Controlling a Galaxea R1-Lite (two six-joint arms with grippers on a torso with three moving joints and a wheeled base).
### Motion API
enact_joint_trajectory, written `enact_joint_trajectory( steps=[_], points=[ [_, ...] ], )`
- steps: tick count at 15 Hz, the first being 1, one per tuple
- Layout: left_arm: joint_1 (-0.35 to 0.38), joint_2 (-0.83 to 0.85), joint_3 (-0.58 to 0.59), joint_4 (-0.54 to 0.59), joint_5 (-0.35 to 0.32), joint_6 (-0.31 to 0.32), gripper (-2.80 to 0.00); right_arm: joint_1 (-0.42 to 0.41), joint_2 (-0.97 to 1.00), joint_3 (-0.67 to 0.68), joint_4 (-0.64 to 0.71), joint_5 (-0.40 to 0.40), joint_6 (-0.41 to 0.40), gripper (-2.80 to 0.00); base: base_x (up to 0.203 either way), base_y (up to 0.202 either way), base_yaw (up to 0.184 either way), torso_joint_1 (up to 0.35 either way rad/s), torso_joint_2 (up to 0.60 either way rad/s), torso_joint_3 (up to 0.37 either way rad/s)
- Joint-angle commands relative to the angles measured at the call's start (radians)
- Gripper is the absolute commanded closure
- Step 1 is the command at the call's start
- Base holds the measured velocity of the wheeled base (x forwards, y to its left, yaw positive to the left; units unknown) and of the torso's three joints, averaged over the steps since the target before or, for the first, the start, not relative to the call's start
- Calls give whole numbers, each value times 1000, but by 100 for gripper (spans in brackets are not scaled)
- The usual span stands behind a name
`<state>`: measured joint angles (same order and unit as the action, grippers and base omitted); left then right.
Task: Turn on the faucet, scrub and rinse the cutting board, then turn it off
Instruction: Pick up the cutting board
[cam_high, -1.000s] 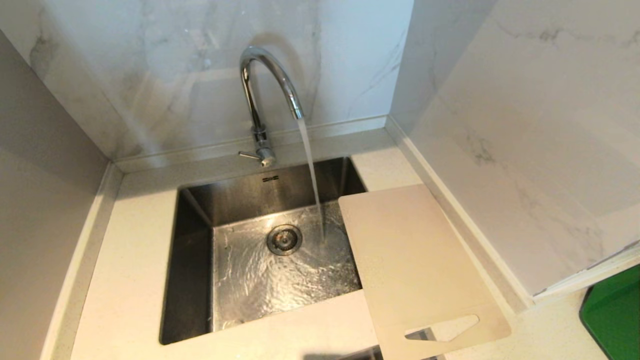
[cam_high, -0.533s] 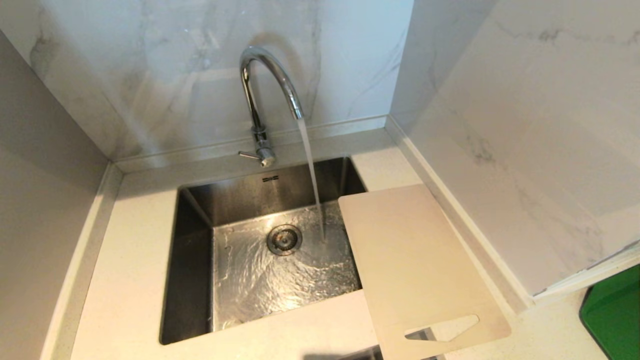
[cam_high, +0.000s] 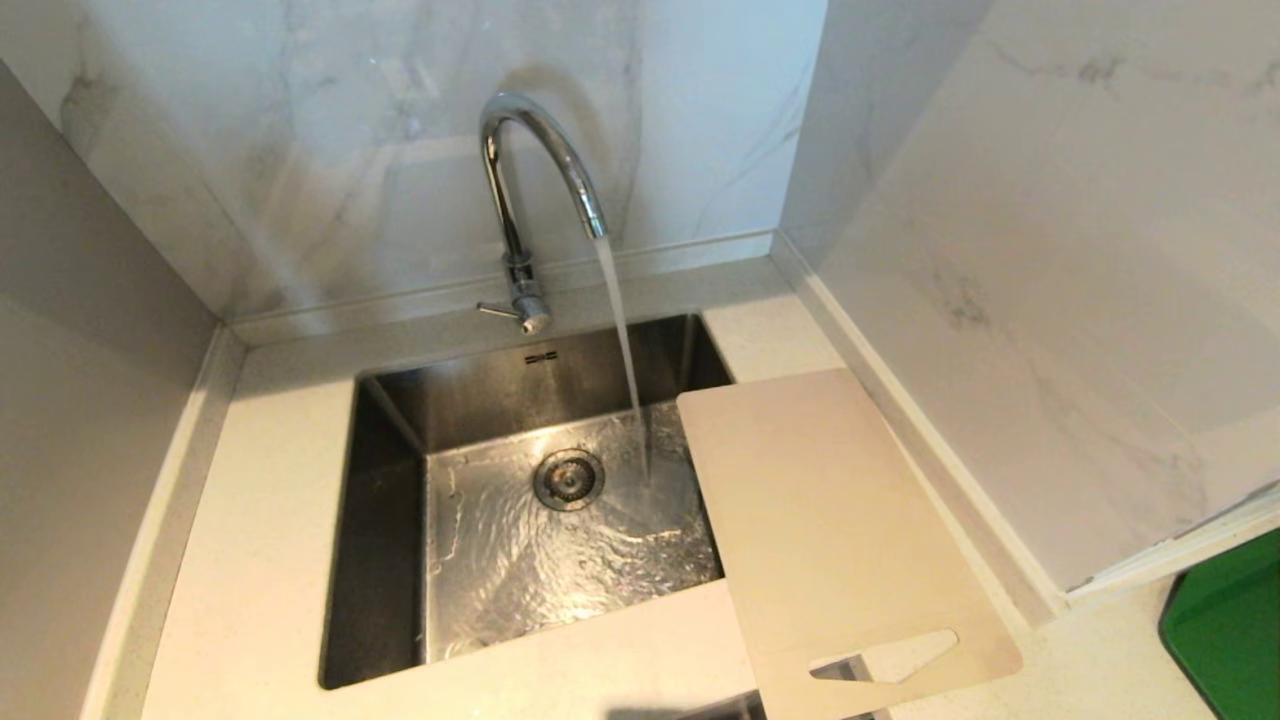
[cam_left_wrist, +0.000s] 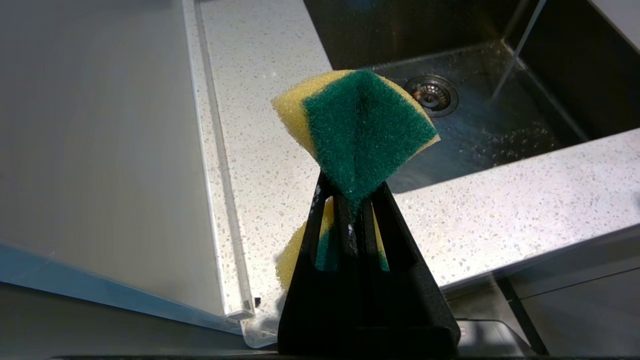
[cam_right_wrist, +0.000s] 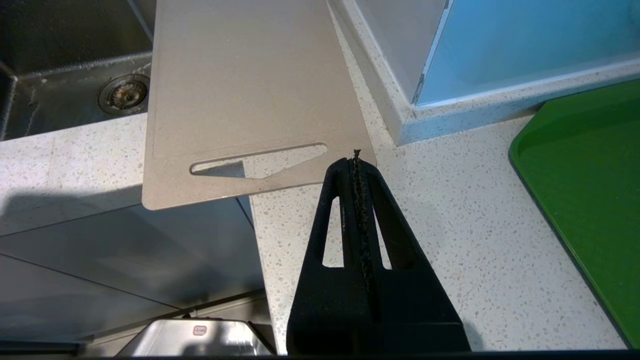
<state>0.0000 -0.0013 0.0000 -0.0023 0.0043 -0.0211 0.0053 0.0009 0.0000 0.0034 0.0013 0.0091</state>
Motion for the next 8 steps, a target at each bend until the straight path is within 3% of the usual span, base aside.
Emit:
enact_joint_trajectory(
  steps=[1, 5, 8],
  points=[
    [0, 0, 2, -1, 0, 0, 0, 0, 0, 0, 0, 0, -4, 0, 0, 0, 0, 0, 0, 0],
    [0, 0, 3, 1, 0, 0, 0, 0, 37, -22, 18, 0, -28, 0, 0, 0, 0, 0, 0, 0],
    [0, 0, 3, 1, 0, 0, 0, 1, 113, -116, 42, 0, -29, 0, 0, 0, 0, 0, 0, 0]
  ],
)
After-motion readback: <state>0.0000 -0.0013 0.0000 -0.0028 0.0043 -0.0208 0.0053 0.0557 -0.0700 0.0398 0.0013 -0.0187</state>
